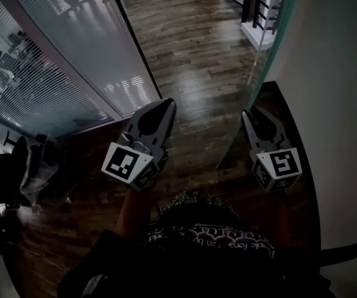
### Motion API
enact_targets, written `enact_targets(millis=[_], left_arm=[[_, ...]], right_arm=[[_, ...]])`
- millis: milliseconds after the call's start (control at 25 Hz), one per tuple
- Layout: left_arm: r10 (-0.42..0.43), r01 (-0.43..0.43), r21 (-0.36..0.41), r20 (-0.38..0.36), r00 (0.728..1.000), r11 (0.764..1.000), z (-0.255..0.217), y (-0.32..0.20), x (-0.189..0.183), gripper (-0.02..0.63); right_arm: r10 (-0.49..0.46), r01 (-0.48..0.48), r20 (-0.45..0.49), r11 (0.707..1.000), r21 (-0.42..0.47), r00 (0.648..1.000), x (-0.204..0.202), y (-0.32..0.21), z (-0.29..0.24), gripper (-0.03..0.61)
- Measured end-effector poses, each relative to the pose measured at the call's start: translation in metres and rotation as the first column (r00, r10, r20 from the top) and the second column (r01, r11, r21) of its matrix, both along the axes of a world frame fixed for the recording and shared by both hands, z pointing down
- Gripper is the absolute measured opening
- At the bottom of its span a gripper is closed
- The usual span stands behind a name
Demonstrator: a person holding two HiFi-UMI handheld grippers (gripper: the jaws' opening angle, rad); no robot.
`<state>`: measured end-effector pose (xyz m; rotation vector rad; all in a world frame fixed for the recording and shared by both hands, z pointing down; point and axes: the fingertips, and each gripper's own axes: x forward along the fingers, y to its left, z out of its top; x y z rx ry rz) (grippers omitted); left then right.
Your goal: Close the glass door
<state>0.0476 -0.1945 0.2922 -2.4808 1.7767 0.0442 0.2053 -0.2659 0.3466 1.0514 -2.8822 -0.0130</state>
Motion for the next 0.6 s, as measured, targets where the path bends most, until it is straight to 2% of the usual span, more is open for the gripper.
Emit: enact_targets(millis=[360, 600], left_arm=[[-0.079, 0.079, -0.021, 0.002, 0.997, 0.997, 0.014, 0.011, -0.027, 0.002], [-0.088, 0.088, -0.016, -0.02, 0.996, 0.996, 0.013, 0.01, -0.057, 0.002]], right_arm=[[-0.065, 0.065, -0.005, 0.998, 0.018, 0.998, -0.035, -0.01, 0.006, 0.075], [-0.08, 0.08, -0.008, 0.997, 0.003, 0.997, -0.067, -0.009, 0.004, 0.075]])
